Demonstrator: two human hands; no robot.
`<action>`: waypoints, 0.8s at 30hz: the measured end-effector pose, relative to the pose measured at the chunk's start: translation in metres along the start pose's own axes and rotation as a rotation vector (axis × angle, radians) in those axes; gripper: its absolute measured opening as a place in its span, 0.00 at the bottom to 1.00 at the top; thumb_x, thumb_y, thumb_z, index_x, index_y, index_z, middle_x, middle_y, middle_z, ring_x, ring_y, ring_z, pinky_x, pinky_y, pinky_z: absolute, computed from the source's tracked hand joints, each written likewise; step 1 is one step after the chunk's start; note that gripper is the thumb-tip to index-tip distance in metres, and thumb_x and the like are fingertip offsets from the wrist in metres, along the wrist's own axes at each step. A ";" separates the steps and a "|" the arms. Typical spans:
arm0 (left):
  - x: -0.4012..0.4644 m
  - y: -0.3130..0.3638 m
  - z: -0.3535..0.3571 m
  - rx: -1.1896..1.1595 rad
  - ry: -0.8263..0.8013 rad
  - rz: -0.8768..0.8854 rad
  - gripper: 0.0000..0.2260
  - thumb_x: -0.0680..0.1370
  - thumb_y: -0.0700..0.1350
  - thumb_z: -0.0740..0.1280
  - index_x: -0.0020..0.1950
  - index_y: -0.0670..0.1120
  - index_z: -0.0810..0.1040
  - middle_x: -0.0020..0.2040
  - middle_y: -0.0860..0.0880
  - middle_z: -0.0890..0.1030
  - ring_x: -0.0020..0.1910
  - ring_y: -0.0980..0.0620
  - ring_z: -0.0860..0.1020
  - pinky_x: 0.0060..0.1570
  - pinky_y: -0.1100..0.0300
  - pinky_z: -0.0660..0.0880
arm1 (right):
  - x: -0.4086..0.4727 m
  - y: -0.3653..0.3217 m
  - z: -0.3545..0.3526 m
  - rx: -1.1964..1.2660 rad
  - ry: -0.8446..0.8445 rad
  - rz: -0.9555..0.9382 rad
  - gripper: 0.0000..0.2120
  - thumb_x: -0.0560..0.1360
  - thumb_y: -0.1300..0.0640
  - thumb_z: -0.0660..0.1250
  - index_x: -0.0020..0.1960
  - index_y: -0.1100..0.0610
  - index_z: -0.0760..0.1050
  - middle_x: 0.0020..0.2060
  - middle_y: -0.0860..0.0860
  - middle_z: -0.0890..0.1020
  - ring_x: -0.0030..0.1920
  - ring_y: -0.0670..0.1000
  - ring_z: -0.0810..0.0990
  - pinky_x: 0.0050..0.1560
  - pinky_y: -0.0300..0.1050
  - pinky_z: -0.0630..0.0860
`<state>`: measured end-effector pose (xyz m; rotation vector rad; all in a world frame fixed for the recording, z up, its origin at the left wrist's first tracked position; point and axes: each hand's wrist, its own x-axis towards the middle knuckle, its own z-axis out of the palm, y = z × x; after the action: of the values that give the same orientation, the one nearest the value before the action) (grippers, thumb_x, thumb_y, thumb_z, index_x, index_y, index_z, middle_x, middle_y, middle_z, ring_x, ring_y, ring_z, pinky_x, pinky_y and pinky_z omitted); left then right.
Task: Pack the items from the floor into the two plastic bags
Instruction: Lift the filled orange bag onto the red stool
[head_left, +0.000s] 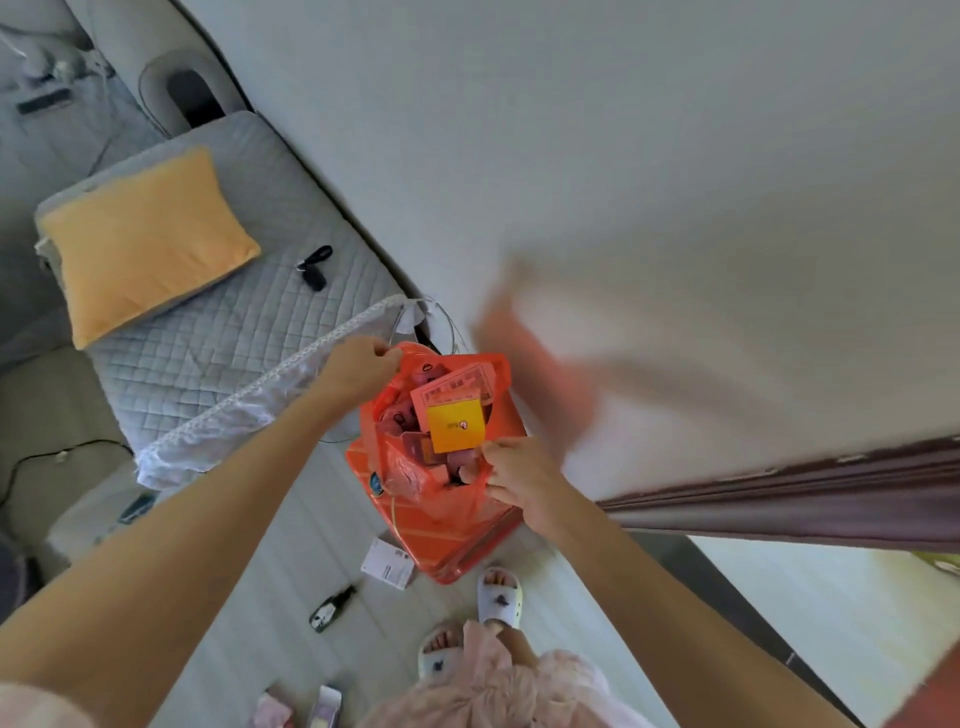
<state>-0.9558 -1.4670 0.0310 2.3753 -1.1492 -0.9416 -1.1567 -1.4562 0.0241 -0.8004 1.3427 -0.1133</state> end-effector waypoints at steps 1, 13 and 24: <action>0.001 0.002 0.001 -0.009 0.003 0.006 0.12 0.78 0.45 0.60 0.44 0.38 0.79 0.38 0.42 0.77 0.35 0.48 0.74 0.36 0.59 0.69 | 0.001 -0.002 -0.003 0.021 0.003 0.016 0.14 0.79 0.61 0.57 0.35 0.56 0.72 0.30 0.52 0.80 0.33 0.47 0.78 0.41 0.38 0.74; -0.013 -0.017 0.011 -0.015 -0.090 -0.019 0.16 0.79 0.44 0.60 0.31 0.46 0.73 0.29 0.49 0.77 0.31 0.52 0.76 0.42 0.59 0.72 | 0.003 0.006 -0.009 -0.010 -0.106 0.093 0.10 0.79 0.61 0.59 0.39 0.58 0.73 0.46 0.58 0.82 0.50 0.53 0.81 0.63 0.49 0.72; -0.042 -0.048 0.020 -0.028 -0.077 -0.077 0.12 0.78 0.43 0.62 0.38 0.41 0.79 0.40 0.41 0.82 0.42 0.43 0.80 0.51 0.51 0.76 | -0.001 0.038 -0.008 -0.004 -0.117 0.113 0.09 0.78 0.61 0.61 0.39 0.58 0.74 0.40 0.53 0.79 0.50 0.53 0.77 0.56 0.47 0.75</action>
<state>-0.9617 -1.4046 0.0071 2.3953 -1.0708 -1.0761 -1.1776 -1.4313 0.0028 -0.7223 1.2743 0.0252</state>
